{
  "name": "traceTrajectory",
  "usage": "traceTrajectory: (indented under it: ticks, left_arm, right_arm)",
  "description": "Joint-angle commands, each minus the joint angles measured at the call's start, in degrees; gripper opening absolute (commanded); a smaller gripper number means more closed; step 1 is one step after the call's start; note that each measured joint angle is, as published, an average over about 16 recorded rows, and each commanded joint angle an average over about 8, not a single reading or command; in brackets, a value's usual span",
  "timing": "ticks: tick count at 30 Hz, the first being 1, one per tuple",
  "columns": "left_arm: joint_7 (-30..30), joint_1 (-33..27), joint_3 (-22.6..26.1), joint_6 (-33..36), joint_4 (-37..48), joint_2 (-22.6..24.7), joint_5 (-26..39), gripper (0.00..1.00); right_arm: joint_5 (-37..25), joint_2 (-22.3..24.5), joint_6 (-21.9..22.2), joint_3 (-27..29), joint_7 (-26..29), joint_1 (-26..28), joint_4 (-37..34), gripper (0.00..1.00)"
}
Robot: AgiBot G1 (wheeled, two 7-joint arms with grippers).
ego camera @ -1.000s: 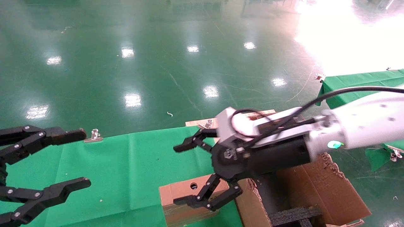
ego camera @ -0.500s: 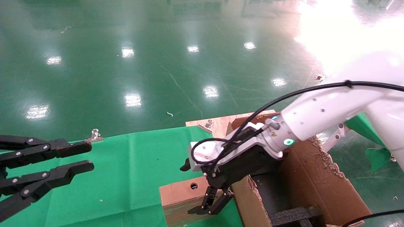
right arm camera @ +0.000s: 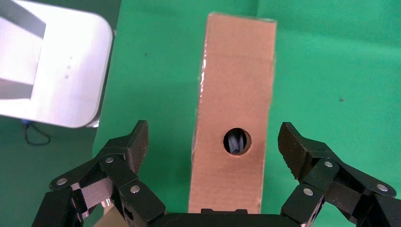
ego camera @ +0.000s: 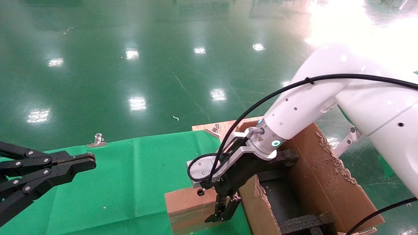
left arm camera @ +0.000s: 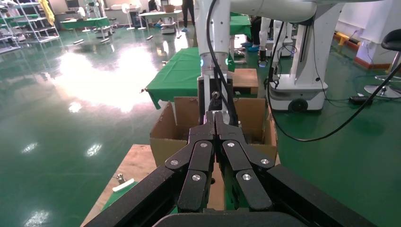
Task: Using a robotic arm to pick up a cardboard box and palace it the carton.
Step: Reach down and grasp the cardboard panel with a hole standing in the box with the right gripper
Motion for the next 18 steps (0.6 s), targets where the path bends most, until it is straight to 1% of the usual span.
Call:
traceTrajectory:
  ticks: [1,4,5,6,12,13,14,18]
  left_arm:
    - [0.0,0.0,0.0,0.0,0.0,0.0,0.0,0.57]
    - [0.0,0.0,0.0,0.0,0.0,0.0,0.0,0.94]
    - [0.0,0.0,0.0,-0.01,0.01,0.0,0.01,1.0]
    - [0.01,0.0,0.0,-0.01,0.01,-0.01,0.01,1.0]
    - [0.01,0.01,0.0,-0.02,0.02,-0.01,0.02,1.0]
    - [0.01,0.01,0.0,-0.02,0.02,-0.01,0.02,1.0]
    - [0.01,0.01,0.0,-0.02,0.02,-0.01,0.02,1.0]
    - [0.01,0.01,0.0,-0.02,0.02,-0.01,0.02,1.0]
  right_arm:
    - [-0.18,-1.02,0.04,-1.58,-0.65,0.69,-1.04,1.0]
    - [-0.18,-1.98,0.05,-3.27,-1.42,1.28,-1.99,1.0]
    - [-0.18,-2.25,0.04,-3.79,-1.64,1.44,-2.25,0.95]
    - [-0.11,-2.46,0.05,-4.2,-1.82,1.55,-2.51,0.87]
    - [0.04,-2.88,-0.01,-5.07,-2.17,1.83,-3.09,0.12]
    - [0.04,-2.83,0.0,-4.97,-2.14,1.81,-3.04,0.05]
    - [0.04,-2.78,0.0,-4.86,-2.1,1.79,-2.99,0.0]
    - [0.04,-2.59,0.0,-4.49,-1.96,1.66,-2.78,0.0]
